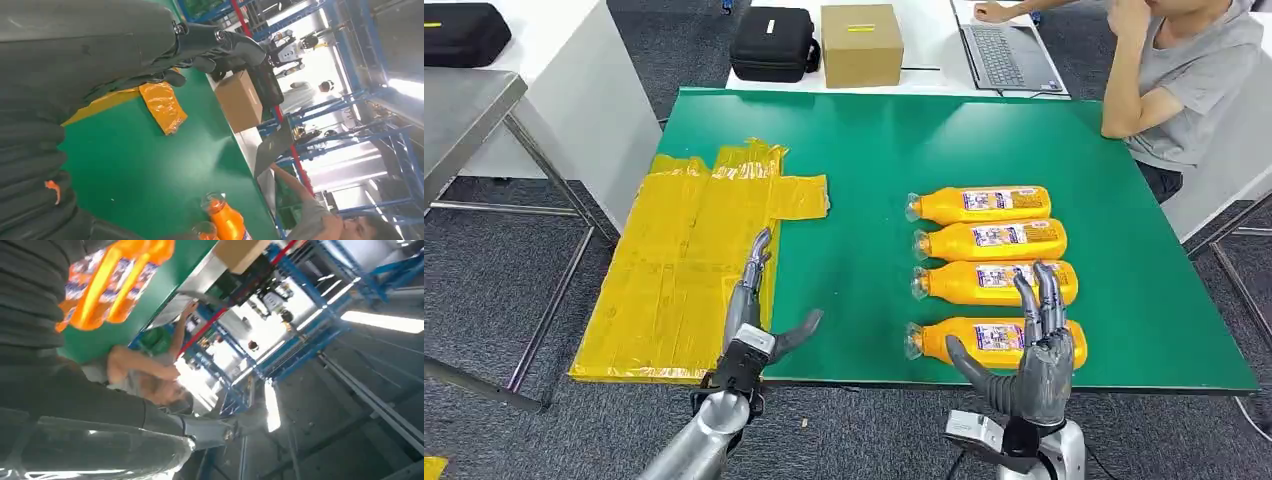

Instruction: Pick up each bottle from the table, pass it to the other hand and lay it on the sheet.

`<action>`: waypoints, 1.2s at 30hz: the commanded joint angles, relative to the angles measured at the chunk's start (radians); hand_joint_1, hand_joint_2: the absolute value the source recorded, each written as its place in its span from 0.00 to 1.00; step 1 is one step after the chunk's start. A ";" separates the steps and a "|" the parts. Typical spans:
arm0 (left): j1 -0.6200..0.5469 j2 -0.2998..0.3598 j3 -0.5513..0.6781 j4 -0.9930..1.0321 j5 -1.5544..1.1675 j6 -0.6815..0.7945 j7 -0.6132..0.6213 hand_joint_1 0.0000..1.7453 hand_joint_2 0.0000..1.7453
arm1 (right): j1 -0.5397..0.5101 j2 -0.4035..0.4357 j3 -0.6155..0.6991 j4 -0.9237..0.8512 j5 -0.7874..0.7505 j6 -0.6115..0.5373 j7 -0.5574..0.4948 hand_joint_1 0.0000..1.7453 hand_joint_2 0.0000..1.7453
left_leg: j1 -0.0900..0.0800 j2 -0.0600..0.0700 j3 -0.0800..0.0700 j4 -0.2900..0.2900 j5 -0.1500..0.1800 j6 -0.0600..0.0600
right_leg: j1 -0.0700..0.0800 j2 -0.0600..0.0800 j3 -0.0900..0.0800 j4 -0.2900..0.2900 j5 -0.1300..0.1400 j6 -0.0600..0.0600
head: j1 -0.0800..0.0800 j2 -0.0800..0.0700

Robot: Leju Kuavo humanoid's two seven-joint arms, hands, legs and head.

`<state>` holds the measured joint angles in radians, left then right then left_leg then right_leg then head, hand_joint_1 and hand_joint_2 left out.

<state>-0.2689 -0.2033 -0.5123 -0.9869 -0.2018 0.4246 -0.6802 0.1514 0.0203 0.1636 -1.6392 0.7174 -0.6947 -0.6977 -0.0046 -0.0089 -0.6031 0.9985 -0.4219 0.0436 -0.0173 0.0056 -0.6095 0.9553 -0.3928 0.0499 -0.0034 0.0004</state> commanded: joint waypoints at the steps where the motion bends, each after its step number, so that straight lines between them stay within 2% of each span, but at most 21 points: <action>1: -0.030 0.030 -0.012 0.023 -0.001 -0.005 0.003 0.00 1.00 | 0.044 0.070 -0.285 -0.051 0.152 -0.003 0.000 0.00 1.00 | 0.000 -0.001 0.004 0.000 -0.002 -0.002 | 0.001 -0.002 0.004 0.000 -0.003 -0.002 | 0.000 0.000; 6: -0.032 0.029 -0.004 0.047 0.008 -0.011 -0.012 0.00 1.00 | 0.075 0.057 -0.282 -0.037 0.148 -0.003 0.000 0.00 1.00 | 0.000 0.000 0.005 0.000 -0.003 -0.002 | 0.001 -0.001 0.005 0.000 -0.003 -0.002 | 0.000 0.000; 8: -0.034 0.024 0.001 0.054 0.009 -0.017 -0.016 0.00 1.00 | 0.088 0.102 -0.340 -0.070 0.214 -0.003 0.000 0.00 1.00 | 0.000 0.000 0.005 0.000 -0.002 -0.002 | 0.001 -0.001 0.006 0.000 -0.003 -0.002 | 0.000 0.000; 13: -0.042 0.010 0.005 0.074 0.006 -0.030 -0.018 0.00 1.00 | 0.098 0.157 -0.426 -0.047 0.301 -0.003 0.000 0.00 1.00 | 0.001 -0.001 0.003 -0.001 -0.001 -0.002 | 0.001 -0.002 0.004 -0.001 -0.002 -0.002 | 0.000 0.000; 15: -0.047 0.005 0.008 0.077 0.003 -0.038 -0.018 0.00 1.00 | 0.112 0.113 -0.393 -0.026 0.377 -0.003 0.104 0.00 1.00 | 0.001 -0.001 0.005 -0.001 -0.002 -0.002 | 0.001 -0.002 0.005 -0.001 -0.003 -0.002 | 0.000 0.000; 18: -0.057 -0.007 0.008 0.098 0.013 -0.049 -0.018 0.00 1.00 | 0.102 0.086 -0.376 0.001 0.420 0.027 0.166 0.00 1.00 | 0.001 0.000 0.005 0.000 -0.003 -0.002 | 0.002 -0.002 0.006 -0.001 -0.003 -0.002 | 0.000 0.000; 29: -0.065 -0.021 -0.003 0.123 0.030 -0.075 -0.013 0.00 1.00 | 0.033 0.014 -0.316 0.196 0.527 0.067 0.257 0.00 1.00 | 0.001 0.001 0.003 -0.001 -0.001 -0.001 | 0.001 0.001 0.004 -0.002 0.000 -0.001 | 0.000 0.000; 30: -0.065 -0.024 -0.005 0.124 0.033 -0.083 -0.008 0.00 1.00 | 0.018 0.003 -0.313 0.230 0.599 0.055 0.308 0.00 1.00 | 0.001 0.001 0.005 -0.001 -0.002 -0.002 | 0.001 0.000 0.006 -0.002 -0.001 -0.002 | 0.000 0.000; 32: -0.066 -0.025 -0.013 0.124 0.030 -0.091 -0.008 0.00 1.00 | 0.008 -0.006 -0.311 0.251 0.654 0.048 0.330 0.00 1.00 | 0.000 0.001 0.003 -0.001 -0.001 -0.001 | 0.001 0.001 0.004 -0.002 0.000 -0.001 | 0.000 0.000; 34: -0.064 -0.034 -0.014 0.125 0.034 -0.091 -0.001 0.00 1.00 | -0.024 -0.011 -0.311 0.303 0.596 0.065 0.329 0.00 1.00 | 0.001 0.002 0.005 -0.001 -0.002 -0.002 | 0.002 0.001 0.005 -0.002 -0.001 -0.002 | 0.000 0.000; 36: -0.064 -0.036 -0.022 0.126 0.038 -0.098 0.002 0.00 1.00 | -0.042 -0.026 -0.311 0.346 0.677 0.044 0.357 0.00 1.00 | 0.001 0.002 0.005 -0.001 -0.002 -0.002 | 0.001 0.001 0.005 -0.002 -0.001 -0.002 | 0.000 0.000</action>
<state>-0.2897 -0.2342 -0.5089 -0.9342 -0.1743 0.3384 -0.6916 0.2019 0.0530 -0.1751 -1.5129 1.3344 -0.6371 -0.3803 -0.0048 -0.0088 -0.6032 0.9986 -0.4220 0.0437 -0.0173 0.0057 -0.6093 0.9551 -0.3928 0.0499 -0.0031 0.0004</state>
